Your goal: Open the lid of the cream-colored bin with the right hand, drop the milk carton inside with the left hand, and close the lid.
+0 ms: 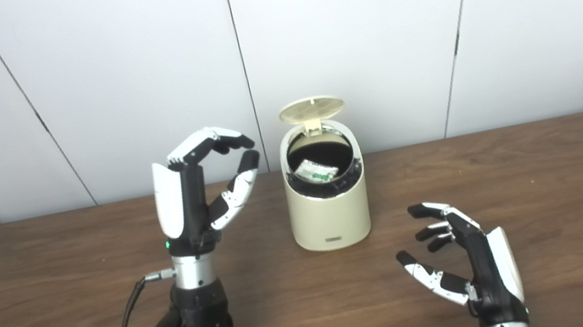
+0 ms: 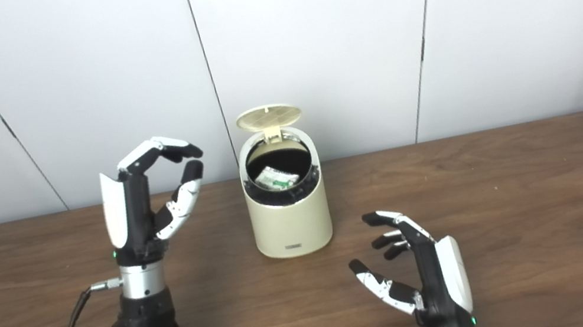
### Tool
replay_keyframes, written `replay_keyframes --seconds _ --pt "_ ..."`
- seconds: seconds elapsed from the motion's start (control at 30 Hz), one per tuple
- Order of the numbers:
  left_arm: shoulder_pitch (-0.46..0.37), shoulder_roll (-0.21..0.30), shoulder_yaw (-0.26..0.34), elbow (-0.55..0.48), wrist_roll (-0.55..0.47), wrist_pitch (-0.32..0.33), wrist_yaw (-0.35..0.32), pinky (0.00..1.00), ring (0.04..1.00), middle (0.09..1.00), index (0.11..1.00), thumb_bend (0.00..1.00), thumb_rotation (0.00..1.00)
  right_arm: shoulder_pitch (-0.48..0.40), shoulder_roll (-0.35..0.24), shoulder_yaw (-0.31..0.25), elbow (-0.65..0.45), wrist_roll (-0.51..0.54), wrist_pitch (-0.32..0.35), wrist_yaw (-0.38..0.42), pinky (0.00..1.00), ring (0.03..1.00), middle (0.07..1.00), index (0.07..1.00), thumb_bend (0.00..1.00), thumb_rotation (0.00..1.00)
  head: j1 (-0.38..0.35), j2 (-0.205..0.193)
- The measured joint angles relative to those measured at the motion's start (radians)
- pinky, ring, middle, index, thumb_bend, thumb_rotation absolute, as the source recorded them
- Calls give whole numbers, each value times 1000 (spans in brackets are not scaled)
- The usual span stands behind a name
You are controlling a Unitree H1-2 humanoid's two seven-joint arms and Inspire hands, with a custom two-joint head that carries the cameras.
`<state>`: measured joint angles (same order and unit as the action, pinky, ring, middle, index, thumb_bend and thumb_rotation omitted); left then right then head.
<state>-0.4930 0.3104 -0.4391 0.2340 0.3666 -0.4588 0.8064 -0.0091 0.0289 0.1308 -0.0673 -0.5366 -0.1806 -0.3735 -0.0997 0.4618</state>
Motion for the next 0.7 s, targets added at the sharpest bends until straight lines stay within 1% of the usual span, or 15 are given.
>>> replay_keyframes --seconds 0.03,0.07,0.13,0.17,0.2,0.23,0.27,0.33,0.37,0.43,0.5,0.53,0.6,0.63,0.7 --pt "36 -5 30 -17 -26 1 -41 439 503 522 502 313 595 -1 -2 5 -3 -5 -7 -4 550 692 758 727 358 182 6 -2" --pt "65 -7 45 -28 -51 2 -71 448 507 528 510 293 651 -2 -5 11 -6 -15 -17 -7 545 694 775 741 359 198 9 -5" --pt "129 -17 75 -59 -142 4 -157 472 528 551 553 280 793 -3 -10 22 -15 -47 -28 -12 557 714 805 767 367 287 12 -8" --pt "155 -24 87 -71 -187 5 -206 492 549 570 591 310 862 -3 -11 24 -19 -64 -27 -11 621 759 826 791 369 359 12 -9" --pt "183 -35 102 -86 -239 6 -255 530 579 595 632 369 921 -2 -14 25 -29 -84 -22 -6 705 811 848 818 370 436 12 -9" --pt "209 -45 117 -102 -293 9 -298 566 603 615 656 424 942 -3 -17 25 -48 -104 -17 3 757 842 862 837 377 489 12 -9" --pt "232 -51 129 -120 -341 25 -349 621 634 644 683 489 960 -7 -23 25 -75 -117 -10 19 806 870 874 855 391 527 9 -12" --pt "271 -61 156 -170 -444 83 -441 725 694 701 720 563 976 -33 -36 24 -122 -133 2 42 833 891 886 873 422 592 0 -18" --pt "284 -64 169 -196 -504 131 -490 783 735 742 750 583 988 -55 -44 19 -144 -137 12 53 833 896 891 880 451 647 -2 -20" --pt "311 -65 194 -236 -613 229 -589 862 802 803 793 604 992 -99 -65 9 -178 -145 18 81 842 901 898 892 515 742 -2 -18" --pt "338 -67 222 -240 -668 290 -658 887 841 836 817 625 983 -137 -95 -1 -201 -146 19 111 853 908 906 905 570 829 -2 -17" --pt "354 -69 236 -239 -687 311 -684 881 850 844 824 626 982 -152 -113 -7 -210 -148 20 126 850 908 909 910 593 869 0 -17" --pt "389 -75 268 -236 -697 324 -725 854 847 840 819 625 974 -180 -153 -21 -240 -160 37 168 835 903 907 908 649 937 -2 -18" --pt "402 -78 282 -231 -697 323 -747 844 842 838 817 624 973 -195 -170 -28 -262 -169 60 200 831 906 910 911 658 952 -2 -18" --pt "418 -93 311 -218 -697 323 -779 835 831 834 815 628 972 -237 -195 -34 -325 -183 127 293 853 936 926 928 690 982 -8 -20"
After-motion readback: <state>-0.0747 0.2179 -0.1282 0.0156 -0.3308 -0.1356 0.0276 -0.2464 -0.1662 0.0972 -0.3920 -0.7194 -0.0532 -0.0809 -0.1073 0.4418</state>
